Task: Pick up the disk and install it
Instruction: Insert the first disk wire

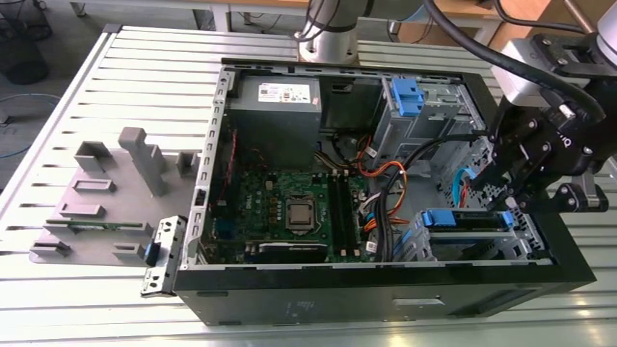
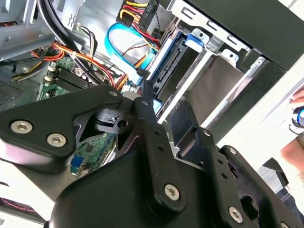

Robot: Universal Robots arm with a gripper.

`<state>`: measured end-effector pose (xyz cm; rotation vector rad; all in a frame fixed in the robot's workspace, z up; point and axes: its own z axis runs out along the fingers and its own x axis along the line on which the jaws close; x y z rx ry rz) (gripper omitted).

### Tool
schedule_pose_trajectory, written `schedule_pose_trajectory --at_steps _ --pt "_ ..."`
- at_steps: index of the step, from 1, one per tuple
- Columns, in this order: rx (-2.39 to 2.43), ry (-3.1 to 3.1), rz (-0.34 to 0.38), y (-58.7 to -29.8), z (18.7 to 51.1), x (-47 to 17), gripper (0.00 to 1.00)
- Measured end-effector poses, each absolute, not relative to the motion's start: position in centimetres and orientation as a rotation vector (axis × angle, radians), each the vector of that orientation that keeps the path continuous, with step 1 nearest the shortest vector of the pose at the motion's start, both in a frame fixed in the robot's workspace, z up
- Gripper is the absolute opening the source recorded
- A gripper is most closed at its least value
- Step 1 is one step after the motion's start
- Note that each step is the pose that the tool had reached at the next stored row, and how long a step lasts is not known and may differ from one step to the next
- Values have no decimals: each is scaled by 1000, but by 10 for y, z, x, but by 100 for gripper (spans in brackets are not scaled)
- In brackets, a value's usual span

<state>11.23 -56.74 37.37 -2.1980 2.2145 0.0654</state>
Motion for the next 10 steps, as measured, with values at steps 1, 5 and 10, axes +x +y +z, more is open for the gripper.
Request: schedule_pose_trajectory --at_steps 1,5,10 --pt "-2198 2214 66 -567 374 112 42" --pt "-2198 2214 65 -564 374 112 42" --pt "-2198 2215 65 -560 371 113 42"
